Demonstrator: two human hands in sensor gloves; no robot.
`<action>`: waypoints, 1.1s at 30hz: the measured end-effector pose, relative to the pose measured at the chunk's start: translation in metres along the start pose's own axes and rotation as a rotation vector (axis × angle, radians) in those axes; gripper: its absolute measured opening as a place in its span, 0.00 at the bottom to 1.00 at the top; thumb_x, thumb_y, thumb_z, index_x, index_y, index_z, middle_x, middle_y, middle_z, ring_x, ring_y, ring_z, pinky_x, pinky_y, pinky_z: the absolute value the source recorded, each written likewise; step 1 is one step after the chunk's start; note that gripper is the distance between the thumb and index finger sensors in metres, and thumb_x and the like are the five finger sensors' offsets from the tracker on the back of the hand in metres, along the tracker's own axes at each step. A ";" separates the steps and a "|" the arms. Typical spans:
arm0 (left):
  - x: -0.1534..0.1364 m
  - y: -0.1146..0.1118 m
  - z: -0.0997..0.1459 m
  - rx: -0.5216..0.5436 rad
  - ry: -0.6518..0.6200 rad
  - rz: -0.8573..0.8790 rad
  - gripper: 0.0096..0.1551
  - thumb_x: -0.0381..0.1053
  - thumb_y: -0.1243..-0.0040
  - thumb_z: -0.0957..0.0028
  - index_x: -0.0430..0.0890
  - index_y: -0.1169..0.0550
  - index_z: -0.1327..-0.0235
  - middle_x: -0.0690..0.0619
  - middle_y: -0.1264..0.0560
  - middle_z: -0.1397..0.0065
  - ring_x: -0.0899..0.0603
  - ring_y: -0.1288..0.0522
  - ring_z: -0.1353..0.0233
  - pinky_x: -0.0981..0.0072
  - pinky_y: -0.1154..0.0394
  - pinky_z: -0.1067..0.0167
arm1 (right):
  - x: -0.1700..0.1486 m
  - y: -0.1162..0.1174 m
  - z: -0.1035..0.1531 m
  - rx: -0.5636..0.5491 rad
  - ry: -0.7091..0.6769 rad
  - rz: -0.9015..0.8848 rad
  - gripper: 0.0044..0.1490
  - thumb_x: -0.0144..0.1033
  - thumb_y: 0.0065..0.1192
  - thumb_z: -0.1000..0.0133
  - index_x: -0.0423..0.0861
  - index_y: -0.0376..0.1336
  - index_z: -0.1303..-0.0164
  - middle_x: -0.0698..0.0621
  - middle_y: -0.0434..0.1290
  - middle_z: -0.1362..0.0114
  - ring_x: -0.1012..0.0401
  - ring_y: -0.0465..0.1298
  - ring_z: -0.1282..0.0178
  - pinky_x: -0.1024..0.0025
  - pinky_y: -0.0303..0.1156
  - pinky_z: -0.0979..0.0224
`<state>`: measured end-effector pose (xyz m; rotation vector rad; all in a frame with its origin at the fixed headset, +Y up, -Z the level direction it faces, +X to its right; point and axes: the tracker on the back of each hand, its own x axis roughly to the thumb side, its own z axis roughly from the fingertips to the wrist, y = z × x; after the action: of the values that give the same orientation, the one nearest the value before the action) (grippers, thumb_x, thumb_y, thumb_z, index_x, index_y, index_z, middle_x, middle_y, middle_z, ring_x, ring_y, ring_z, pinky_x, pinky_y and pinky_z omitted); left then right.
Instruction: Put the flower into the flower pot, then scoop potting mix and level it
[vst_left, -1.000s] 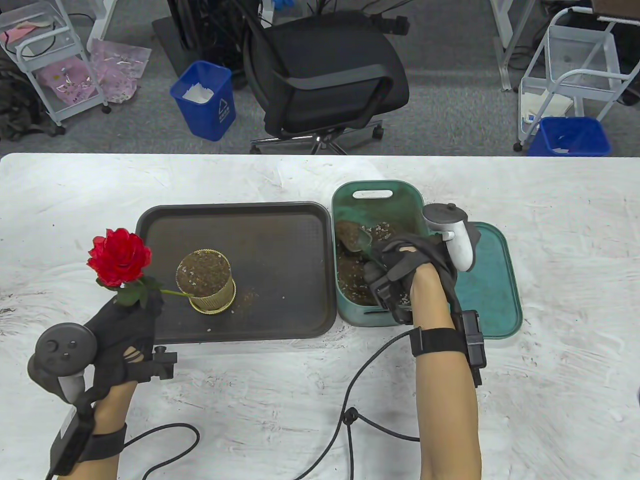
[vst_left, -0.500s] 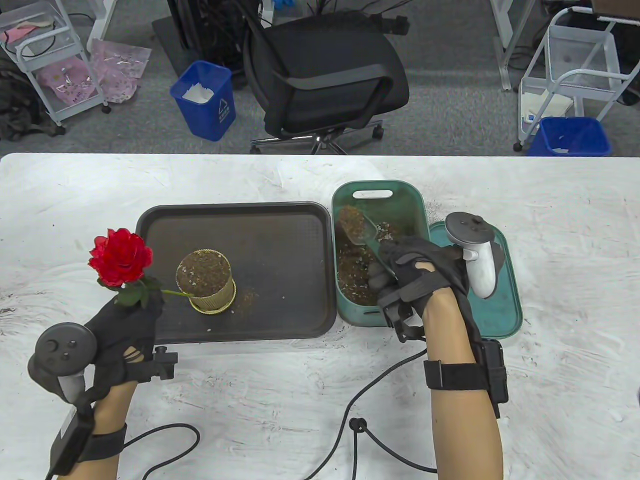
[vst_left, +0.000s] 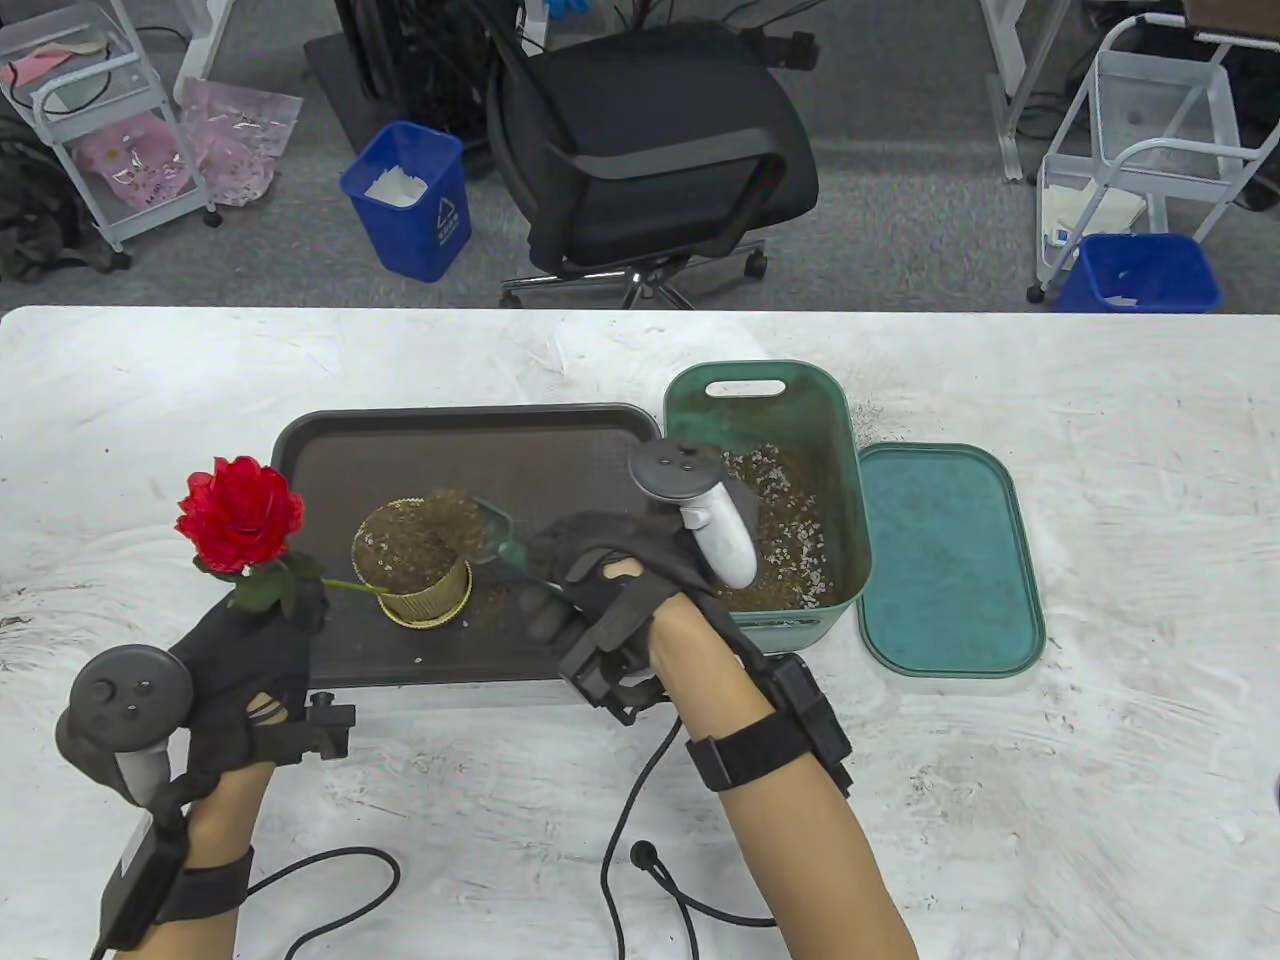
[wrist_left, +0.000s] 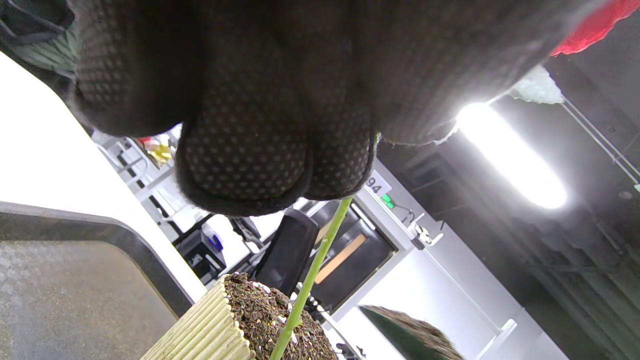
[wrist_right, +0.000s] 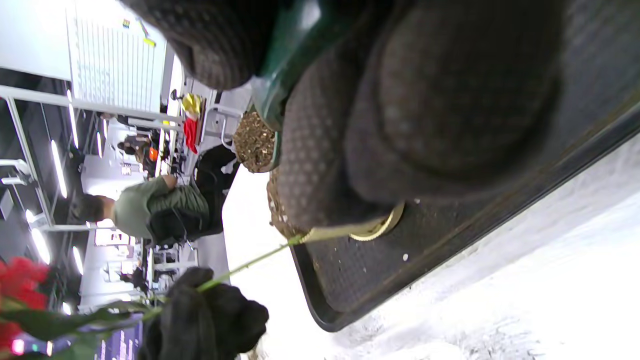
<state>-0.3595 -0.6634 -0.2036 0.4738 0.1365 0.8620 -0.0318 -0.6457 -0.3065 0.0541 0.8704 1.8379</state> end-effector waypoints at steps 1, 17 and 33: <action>0.000 0.000 0.000 0.000 0.000 0.000 0.22 0.59 0.27 0.55 0.49 0.11 0.54 0.56 0.10 0.56 0.47 0.07 0.63 0.59 0.12 0.59 | 0.002 0.004 -0.004 -0.002 0.002 0.018 0.33 0.38 0.58 0.48 0.34 0.62 0.36 0.39 0.80 0.47 0.52 0.88 0.67 0.62 0.88 0.69; 0.000 0.000 0.000 0.001 0.002 -0.001 0.23 0.60 0.27 0.55 0.49 0.11 0.54 0.56 0.10 0.56 0.47 0.07 0.63 0.59 0.12 0.59 | 0.037 0.044 0.008 -0.463 -0.209 0.596 0.31 0.42 0.68 0.52 0.38 0.69 0.43 0.41 0.84 0.55 0.55 0.87 0.77 0.65 0.85 0.79; 0.000 0.000 0.000 0.001 0.002 0.000 0.22 0.59 0.27 0.55 0.49 0.11 0.54 0.56 0.11 0.56 0.47 0.07 0.63 0.59 0.12 0.59 | 0.049 0.075 0.012 -0.636 -0.317 0.965 0.33 0.38 0.68 0.53 0.40 0.66 0.38 0.41 0.82 0.47 0.50 0.87 0.65 0.58 0.86 0.66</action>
<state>-0.3600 -0.6636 -0.2040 0.4735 0.1390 0.8623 -0.1079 -0.6131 -0.2711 0.4068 -0.0525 2.8179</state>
